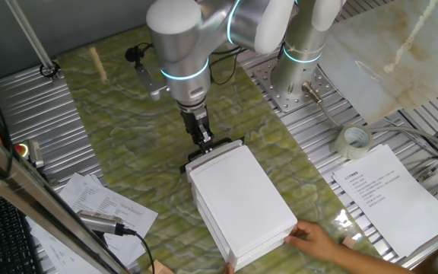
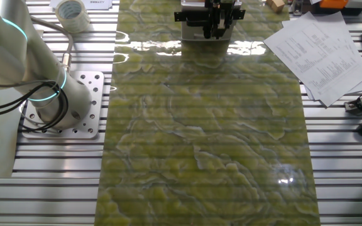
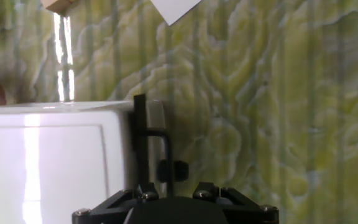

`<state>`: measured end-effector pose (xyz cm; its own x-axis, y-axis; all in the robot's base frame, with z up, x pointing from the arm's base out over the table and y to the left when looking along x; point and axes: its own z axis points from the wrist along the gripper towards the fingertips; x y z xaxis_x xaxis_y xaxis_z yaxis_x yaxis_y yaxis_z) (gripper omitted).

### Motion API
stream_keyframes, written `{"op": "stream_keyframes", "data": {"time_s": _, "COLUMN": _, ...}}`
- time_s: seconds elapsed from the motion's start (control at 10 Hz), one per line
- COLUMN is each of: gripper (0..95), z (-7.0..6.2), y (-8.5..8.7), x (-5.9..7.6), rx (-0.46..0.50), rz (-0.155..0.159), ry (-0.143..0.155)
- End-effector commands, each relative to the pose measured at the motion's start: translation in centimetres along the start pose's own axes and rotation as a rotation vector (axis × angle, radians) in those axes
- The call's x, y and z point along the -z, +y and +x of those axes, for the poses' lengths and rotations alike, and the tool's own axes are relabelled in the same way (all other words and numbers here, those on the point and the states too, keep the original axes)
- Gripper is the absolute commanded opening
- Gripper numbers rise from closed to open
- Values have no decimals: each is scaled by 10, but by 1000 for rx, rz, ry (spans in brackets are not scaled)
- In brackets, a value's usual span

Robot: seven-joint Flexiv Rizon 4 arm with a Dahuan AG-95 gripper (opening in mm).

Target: Take something out of a drawer

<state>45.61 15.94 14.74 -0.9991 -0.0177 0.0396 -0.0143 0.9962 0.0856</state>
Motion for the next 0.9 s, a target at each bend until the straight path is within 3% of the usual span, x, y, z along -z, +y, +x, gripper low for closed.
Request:
{"op": "stream_keyframes", "data": {"time_s": 0.1, "gripper": 380, "z": 3, "y": -10, "x": 2, "rx": 6, "rz": -6, "ry": -5}}
{"op": "stream_keyframes", "data": {"time_s": 0.2, "gripper": 380, "z": 4, "y": -12, "x": 4, "rx": 7, "rz": -8, "ry": -5}}
{"op": "stream_keyframes", "data": {"time_s": 0.3, "gripper": 380, "z": 5, "y": -16, "x": 6, "rx": 13, "rz": 21, "ry": -2}}
{"op": "stream_keyframes", "data": {"time_s": 0.5, "gripper": 380, "z": 7, "y": -26, "x": 7, "rx": 22, "rz": 38, "ry": -2}}
{"op": "stream_keyframes", "data": {"time_s": 0.7, "gripper": 380, "z": 8, "y": -37, "x": 7, "rx": 23, "rz": 40, "ry": -3}}
{"op": "stream_keyframes", "data": {"time_s": 0.8, "gripper": 190, "z": 9, "y": -38, "x": 7, "rx": 21, "rz": 43, "ry": -2}}
{"op": "stream_keyframes", "data": {"time_s": 0.9, "gripper": 190, "z": 9, "y": -38, "x": 8, "rx": 17, "rz": 54, "ry": -4}}
